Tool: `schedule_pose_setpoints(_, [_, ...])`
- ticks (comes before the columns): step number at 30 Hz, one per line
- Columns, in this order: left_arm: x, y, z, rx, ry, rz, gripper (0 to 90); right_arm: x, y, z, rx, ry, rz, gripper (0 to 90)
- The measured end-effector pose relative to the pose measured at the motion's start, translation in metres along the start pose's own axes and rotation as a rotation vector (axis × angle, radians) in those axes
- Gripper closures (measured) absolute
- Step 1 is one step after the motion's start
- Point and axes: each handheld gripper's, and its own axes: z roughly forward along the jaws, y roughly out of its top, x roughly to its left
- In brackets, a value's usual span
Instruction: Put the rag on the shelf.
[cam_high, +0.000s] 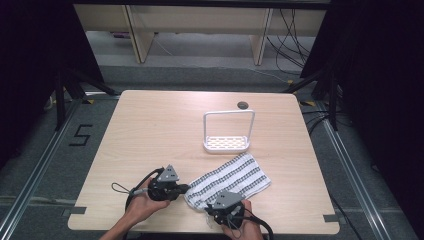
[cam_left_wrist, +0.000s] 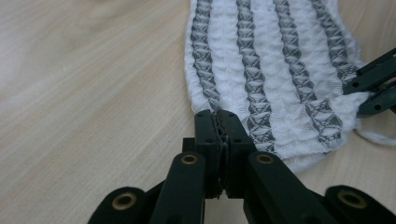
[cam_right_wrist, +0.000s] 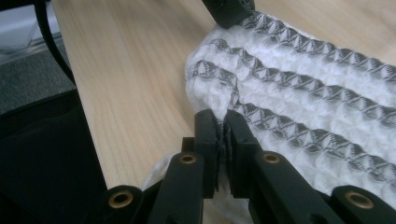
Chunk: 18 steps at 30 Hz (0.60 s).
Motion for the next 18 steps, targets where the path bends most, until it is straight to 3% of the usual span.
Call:
schedule_pose_setpoints(3, [-0.005, 0.006, -0.010, -0.068, -0.008, -0.033, 87.4, -0.002, 0.005, -0.011, -0.044, -0.001, -0.002, 86.1])
schedule_pose_setpoints(8, [-0.012, 0.023, -0.027, -0.134, -0.023, -0.057, 87.4, -0.009, 0.013, -0.035, -0.108, 0.006, 0.005, 86.1])
schedule_pose_setpoints(12, [-0.015, 0.040, -0.039, -0.160, -0.031, -0.061, 87.3, -0.017, 0.025, -0.061, -0.171, -0.022, 0.008, 86.2])
schedule_pose_setpoints(18, [-0.016, 0.068, -0.052, -0.199, -0.040, -0.116, 87.3, -0.030, 0.041, -0.092, -0.238, -0.060, 0.005, 86.2])
